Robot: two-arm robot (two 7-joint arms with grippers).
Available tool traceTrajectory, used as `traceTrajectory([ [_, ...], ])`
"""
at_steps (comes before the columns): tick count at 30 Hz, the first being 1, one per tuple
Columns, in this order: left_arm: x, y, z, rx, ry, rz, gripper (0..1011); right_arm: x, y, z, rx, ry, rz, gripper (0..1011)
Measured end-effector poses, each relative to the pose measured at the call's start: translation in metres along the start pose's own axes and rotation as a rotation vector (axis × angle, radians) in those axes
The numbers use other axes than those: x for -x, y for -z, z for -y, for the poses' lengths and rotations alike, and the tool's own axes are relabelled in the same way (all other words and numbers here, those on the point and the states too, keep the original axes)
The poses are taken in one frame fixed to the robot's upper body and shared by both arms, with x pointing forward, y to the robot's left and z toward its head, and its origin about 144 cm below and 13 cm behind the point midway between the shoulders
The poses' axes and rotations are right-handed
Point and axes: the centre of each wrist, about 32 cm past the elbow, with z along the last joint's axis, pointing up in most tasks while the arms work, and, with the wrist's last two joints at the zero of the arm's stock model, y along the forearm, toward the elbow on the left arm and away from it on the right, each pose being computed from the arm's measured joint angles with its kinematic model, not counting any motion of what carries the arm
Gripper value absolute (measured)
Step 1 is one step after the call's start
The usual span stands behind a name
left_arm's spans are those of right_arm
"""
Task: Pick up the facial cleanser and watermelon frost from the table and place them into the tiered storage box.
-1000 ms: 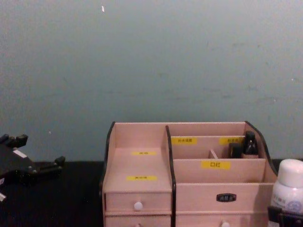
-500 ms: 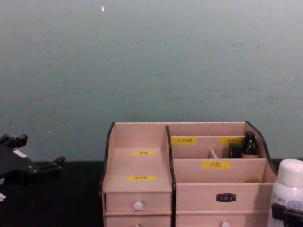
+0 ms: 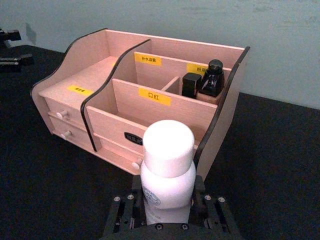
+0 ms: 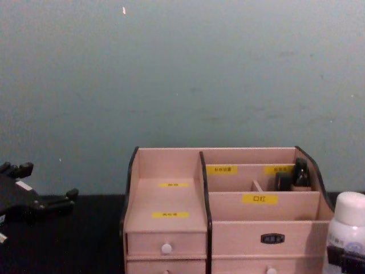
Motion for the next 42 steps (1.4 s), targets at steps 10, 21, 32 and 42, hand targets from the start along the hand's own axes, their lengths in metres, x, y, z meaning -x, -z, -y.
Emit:
traceTrajectory([
  [10, 0.0, 0.0, 0.0, 0.0, 0.0, 0.0, 1001, 0.003, -0.023, 0.011, -0.029, -0.03, 0.037, 600],
  [21, 0.0, 0.0, 0.0, 0.0, 0.0, 0.0, 1001, -0.004, -0.084, 0.016, -0.127, -0.087, 0.083, 600],
  [32, 0.0, 0.0, 0.0, 0.0, 0.0, 0.0, 1001, -0.015, -0.115, -0.017, -0.171, -0.12, 0.09, 600],
  [42, 0.0, 0.0, 0.0, 0.0, 0.0, 0.0, 1001, -0.021, -0.122, -0.056, -0.158, -0.146, 0.072, 600],
])
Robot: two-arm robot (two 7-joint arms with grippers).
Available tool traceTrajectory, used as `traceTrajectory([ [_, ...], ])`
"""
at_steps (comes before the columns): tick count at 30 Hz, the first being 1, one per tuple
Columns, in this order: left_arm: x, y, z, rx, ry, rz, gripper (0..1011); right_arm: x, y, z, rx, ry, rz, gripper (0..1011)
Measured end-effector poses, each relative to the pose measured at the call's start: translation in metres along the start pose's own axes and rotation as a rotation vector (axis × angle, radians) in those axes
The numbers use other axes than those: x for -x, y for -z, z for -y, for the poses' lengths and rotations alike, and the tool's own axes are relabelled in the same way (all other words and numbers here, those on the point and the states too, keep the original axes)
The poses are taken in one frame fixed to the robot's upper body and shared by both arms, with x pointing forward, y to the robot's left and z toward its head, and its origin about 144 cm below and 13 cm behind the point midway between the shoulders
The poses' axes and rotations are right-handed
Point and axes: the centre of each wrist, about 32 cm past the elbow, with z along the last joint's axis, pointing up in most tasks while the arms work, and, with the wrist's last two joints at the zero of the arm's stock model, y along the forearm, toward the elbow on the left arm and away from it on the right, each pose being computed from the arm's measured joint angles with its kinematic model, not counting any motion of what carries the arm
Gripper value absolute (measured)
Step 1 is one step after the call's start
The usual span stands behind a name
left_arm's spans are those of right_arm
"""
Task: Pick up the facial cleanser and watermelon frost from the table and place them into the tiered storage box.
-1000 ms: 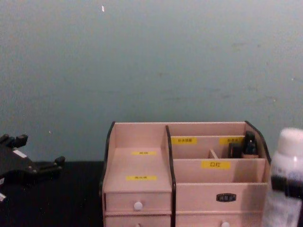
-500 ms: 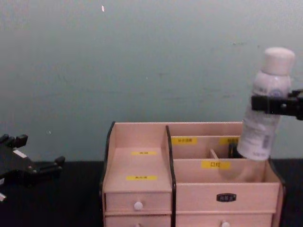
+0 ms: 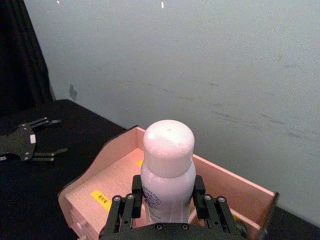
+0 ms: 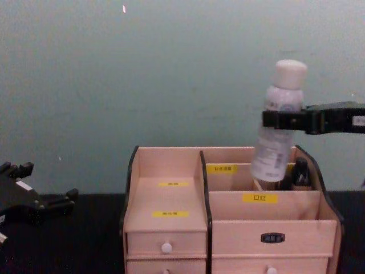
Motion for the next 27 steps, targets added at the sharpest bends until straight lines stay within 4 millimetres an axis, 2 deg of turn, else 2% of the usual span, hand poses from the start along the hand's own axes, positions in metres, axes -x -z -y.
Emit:
traceTrajectory([
  [11, 0.0, 0.0, 0.0, 0.0, 0.0, 0.0, 1001, -0.011, -0.001, -0.037, 0.026, -0.024, 0.009, 600],
  [27, 0.0, 0.0, 0.0, 0.0, 0.0, 0.0, 1001, -0.02, 0.002, -0.062, 0.056, -0.024, 0.019, 600],
])
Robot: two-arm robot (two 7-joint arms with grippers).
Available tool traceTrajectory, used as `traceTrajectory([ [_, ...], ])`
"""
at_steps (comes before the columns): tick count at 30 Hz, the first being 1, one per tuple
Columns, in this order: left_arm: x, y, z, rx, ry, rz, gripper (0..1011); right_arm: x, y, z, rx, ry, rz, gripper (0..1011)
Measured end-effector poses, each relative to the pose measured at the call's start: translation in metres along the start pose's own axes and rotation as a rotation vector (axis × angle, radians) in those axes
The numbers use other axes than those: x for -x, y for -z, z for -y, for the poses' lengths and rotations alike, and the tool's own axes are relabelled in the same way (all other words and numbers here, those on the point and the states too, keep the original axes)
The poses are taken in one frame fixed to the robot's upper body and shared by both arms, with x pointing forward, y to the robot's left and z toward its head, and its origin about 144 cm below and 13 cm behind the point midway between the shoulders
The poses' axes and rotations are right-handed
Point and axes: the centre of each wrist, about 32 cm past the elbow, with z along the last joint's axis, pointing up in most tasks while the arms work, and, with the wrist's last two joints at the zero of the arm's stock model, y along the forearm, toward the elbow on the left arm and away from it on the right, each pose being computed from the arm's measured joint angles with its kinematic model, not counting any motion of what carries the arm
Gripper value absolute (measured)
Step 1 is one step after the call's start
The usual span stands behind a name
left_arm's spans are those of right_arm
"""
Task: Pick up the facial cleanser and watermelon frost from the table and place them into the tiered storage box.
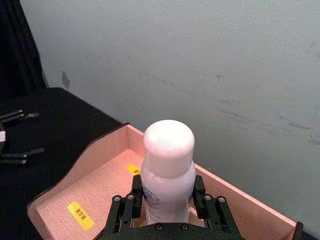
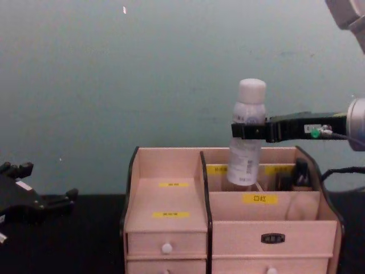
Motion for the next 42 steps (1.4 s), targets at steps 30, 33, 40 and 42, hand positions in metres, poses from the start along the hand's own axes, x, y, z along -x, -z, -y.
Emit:
traceTrajectory([
  [30, 0.0, 0.0, 0.0, 0.0, 0.0, 0.0, 1001, 0.005, 0.028, -0.019, 0.067, 0.009, -0.026, 600],
  [33, 0.0, 0.0, 0.0, 0.0, 0.0, 0.0, 1001, 0.007, 0.032, -0.019, 0.075, 0.009, -0.033, 600],
  [40, 0.0, 0.0, 0.0, 0.0, 0.0, 0.0, 1001, 0.009, 0.036, -0.02, 0.091, 0.013, -0.031, 600],
  [42, 0.0, 0.0, 0.0, 0.0, 0.0, 0.0, 1001, 0.009, 0.036, -0.02, 0.091, 0.013, -0.031, 600],
])
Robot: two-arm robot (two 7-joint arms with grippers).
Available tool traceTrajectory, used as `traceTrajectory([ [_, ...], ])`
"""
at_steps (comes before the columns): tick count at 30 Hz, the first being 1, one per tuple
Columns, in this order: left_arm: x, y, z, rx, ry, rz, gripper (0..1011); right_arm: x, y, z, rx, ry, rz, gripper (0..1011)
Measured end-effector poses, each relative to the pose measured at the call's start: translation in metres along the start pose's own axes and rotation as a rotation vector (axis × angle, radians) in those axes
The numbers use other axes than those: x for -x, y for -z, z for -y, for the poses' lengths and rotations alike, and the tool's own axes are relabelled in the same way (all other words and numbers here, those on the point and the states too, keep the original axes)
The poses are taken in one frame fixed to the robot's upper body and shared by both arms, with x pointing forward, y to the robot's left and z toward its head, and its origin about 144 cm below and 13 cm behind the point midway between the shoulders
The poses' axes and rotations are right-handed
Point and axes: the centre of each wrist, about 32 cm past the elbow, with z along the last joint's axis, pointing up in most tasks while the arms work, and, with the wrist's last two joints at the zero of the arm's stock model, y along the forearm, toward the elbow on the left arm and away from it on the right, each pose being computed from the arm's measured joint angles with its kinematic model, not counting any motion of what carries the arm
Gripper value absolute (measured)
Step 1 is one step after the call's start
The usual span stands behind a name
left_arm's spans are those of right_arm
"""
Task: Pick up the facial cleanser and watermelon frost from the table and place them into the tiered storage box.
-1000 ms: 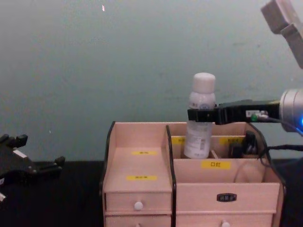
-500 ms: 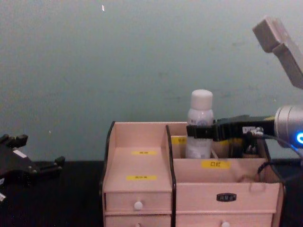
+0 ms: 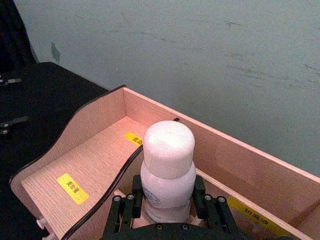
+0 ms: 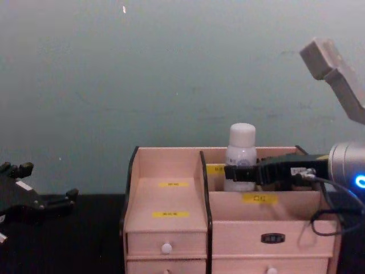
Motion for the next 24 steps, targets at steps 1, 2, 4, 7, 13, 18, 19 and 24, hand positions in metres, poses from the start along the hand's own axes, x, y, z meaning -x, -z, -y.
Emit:
traceTrajectory([
  [1, 0.0, 0.0, 0.0, 0.0, 0.0, 0.0, 1001, 0.0, 0.0, 0.0, 0.0, 0.0, 0.0, 600],
  [2, 0.0, 0.0, 0.0, 0.0, 0.0, 0.0, 1001, 0.0, 0.0, 0.0, 0.0, 0.0, 0.0, 600],
  [4, 0.0, 0.0, 0.0, 0.0, 0.0, 0.0, 1001, 0.0, 0.0, 0.0, 0.0, 0.0, -0.001, 600],
  [7, 0.0, 0.0, 0.0, 0.0, 0.0, 0.0, 1001, -0.0001, 0.0, 0.0001, -0.001, -0.001, -0.002, 600],
  [13, 0.0, 0.0, 0.0, 0.0, 0.0, 0.0, 1001, -0.0002, -0.0002, 0.0002, -0.002, -0.002, -0.004, 717],
  [18, 0.0, 0.0, 0.0, 0.0, 0.0, 0.0, 1001, -0.0005, -0.0005, 0.0003, -0.003, -0.002, -0.004, 885],
  [19, 0.0, 0.0, 0.0, 0.0, 0.0, 0.0, 1001, -0.0006, -0.0006, 0.0004, -0.003, -0.002, -0.004, 916],
  [24, 0.0, 0.0, 0.0, 0.0, 0.0, 0.0, 1001, -0.0007, -0.0007, 0.0005, -0.004, -0.002, -0.004, 1000],
])
